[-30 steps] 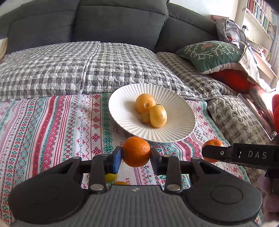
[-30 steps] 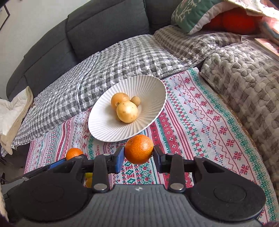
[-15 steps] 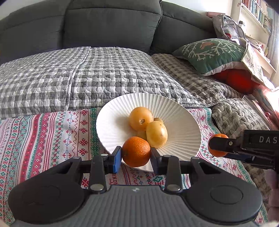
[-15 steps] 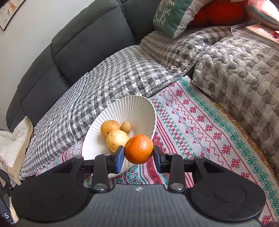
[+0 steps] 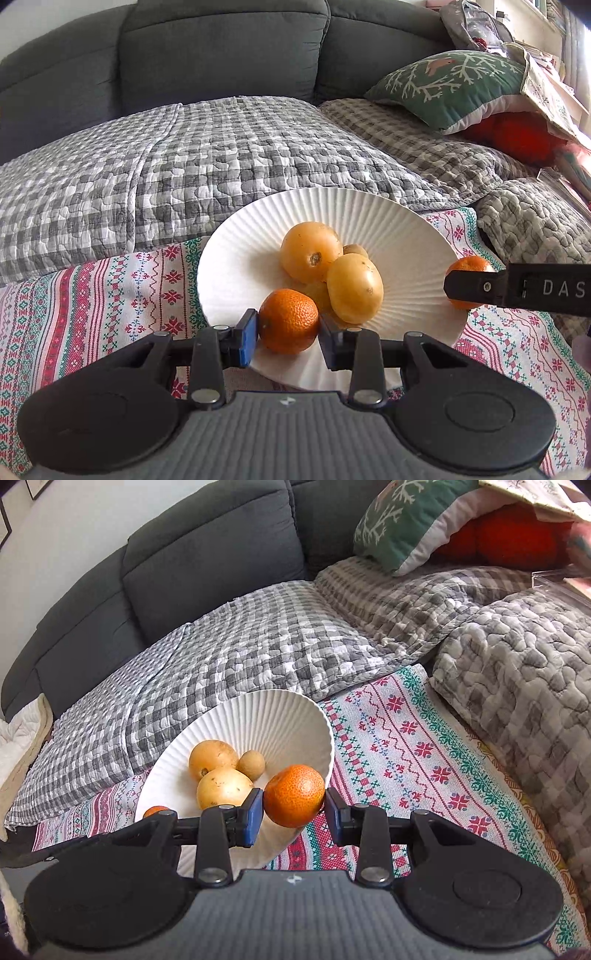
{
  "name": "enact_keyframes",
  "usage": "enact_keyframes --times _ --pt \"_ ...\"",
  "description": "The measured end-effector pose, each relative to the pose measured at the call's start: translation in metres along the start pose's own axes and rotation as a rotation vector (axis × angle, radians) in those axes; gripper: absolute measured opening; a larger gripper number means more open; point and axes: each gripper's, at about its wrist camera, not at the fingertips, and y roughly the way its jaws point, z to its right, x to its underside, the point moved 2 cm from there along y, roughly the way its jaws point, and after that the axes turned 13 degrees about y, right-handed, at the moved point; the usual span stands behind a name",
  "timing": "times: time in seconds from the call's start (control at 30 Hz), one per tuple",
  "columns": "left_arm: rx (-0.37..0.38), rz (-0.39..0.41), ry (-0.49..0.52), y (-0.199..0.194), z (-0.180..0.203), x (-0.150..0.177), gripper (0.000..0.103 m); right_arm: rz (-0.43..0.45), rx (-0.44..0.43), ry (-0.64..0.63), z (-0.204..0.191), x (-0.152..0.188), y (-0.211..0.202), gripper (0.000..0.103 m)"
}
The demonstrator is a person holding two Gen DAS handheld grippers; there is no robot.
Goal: Organize fruits
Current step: 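Carry the orange in the right tool to the white bowl while the left tool carries another orange there, then open the right tool over the bowl while the left tool releases its orange there, then move both tools back to the small tomatoes on the cloth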
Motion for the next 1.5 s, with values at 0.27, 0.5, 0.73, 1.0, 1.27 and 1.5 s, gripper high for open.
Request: enact_keyframes --times 0.27,0.5,0.73,1.0,1.27,1.5 --pt "-0.001 -0.001 -0.006 0.003 -0.001 -0.003 0.025 0.029 0.029 -0.086 -0.009 0.005 0.004 0.033" --pt "0.015 0.008 0.005 -0.005 0.001 -0.003 0.034 0.048 0.007 -0.065 -0.012 0.001 -0.004 0.053" --pt "-0.002 0.0 0.013 -0.029 0.001 0.001 0.064 0.048 0.011 -0.055 -0.015 0.004 -0.022 0.073" --pt "-0.001 -0.023 -0.014 -0.066 -0.002 0.019 0.083 0.003 0.051 -0.064 -0.013 0.017 -0.048 0.086" --pt "-0.019 -0.045 -0.012 -0.104 -0.001 0.038 0.091 -0.033 0.097 -0.108 -0.014 0.033 -0.073 0.091" --pt "-0.021 -0.061 -0.032 -0.132 -0.005 0.054 0.095 -0.05 0.102 -0.166 -0.02 0.05 -0.094 0.095"
